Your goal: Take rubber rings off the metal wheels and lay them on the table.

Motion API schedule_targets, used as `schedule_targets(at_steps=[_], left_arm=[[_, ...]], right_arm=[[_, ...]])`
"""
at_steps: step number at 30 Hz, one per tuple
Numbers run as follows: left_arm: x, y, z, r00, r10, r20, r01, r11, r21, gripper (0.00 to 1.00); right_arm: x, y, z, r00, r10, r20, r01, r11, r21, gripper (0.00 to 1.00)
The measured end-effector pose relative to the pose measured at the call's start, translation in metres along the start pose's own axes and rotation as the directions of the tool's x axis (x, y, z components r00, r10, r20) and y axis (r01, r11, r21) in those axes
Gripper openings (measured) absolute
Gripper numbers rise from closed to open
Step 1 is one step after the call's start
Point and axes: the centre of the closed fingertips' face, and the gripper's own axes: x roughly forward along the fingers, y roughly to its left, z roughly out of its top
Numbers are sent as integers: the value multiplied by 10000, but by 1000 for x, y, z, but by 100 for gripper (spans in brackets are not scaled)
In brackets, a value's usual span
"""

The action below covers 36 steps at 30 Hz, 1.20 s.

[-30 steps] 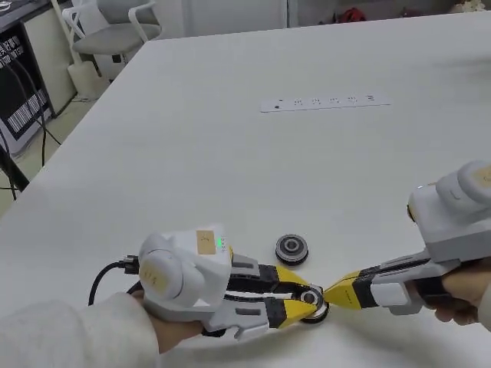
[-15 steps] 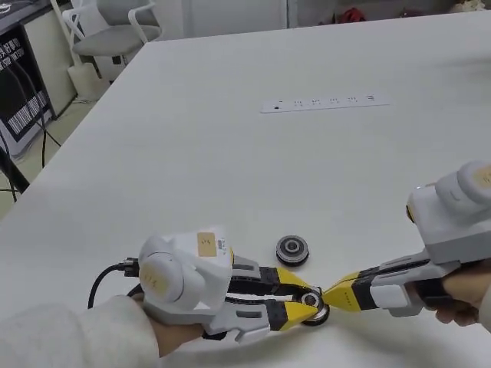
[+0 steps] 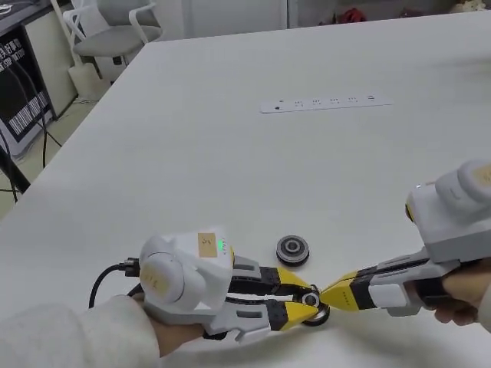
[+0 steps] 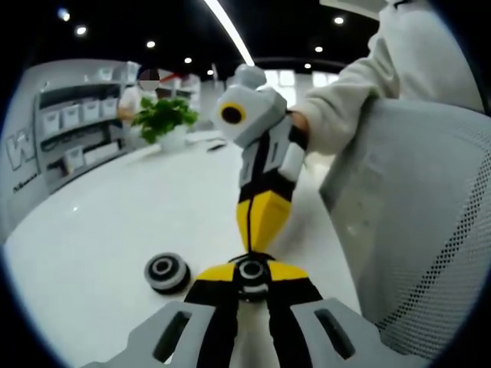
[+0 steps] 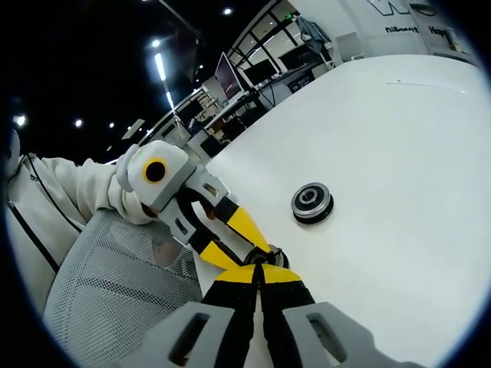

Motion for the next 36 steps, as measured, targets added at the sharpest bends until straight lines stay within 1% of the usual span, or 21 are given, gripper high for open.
schedule_targets(at_steps=[2,3,6,9,12,14,17,20,22,23,26,28,31,33,36], left_arm=[[0,1,0,10000,1,-1,-1,10000,-8,14],[0,1,-1,10000,1,1,-1,10000,-5,14],[0,1,-1,10000,22,-11,-22,10000,-4,14],[0,1,-1,10000,36,-35,-37,9999,-121,14],[0,1,-1,9999,32,-124,-33,10000,-51,14],[0,2,-1,9998,51,-179,-53,9999,-112,14],[0,2,-1,9996,45,-291,-45,10000,-4,14],[0,1,-2,9986,-41,-526,38,10000,-58,15],[-1,0,-2,9973,-148,-717,148,9999,7,17],[-2,-1,-2,9972,-171,-730,176,9998,63,18],[-3,-5,-4,9939,-320,-1054,384,9975,600,21],[-6,-5,-2,9942,-327,-1025,396,9970,661,21],[-12,-2,7,9968,-299,-745,335,9983,474,18],[-16,0,10,9980,-179,-612,205,9989,426,20],[-20,1,14,9986,-102,-510,118,9994,310,27]], right_arm=[[0,2,0,9999,100,14,-100,9999,28,0],[0,3,2,9998,147,109,-148,9999,80,0],[-1,-1,3,10000,-43,69,43,10000,12,0],[-1,-3,0,10000,-72,47,72,9999,154,0],[0,-4,-1,9999,-105,1,105,9997,202,0],[1,-4,0,9999,-113,3,113,9997,202,0],[1,-4,-1,9999,-115,-8,116,9997,222,0],[1,-4,0,9999,-127,-1,127,9996,235,0],[1,-4,0,9999,-137,-15,137,9997,214,0],[1,-4,-1,9999,-163,-41,163,9997,186,0],[1,-4,-1,9999,-160,-58,161,9997,167,0],[0,-3,-1,9998,-173,-64,174,9998,126,0],[0,-3,-1,9998,-192,-97,193,9998,74,0],[0,-3,-2,9997,-202,-132,202,9998,36,0],[0,-1,-2,9997,-181,-154,180,9998,-7,0]])
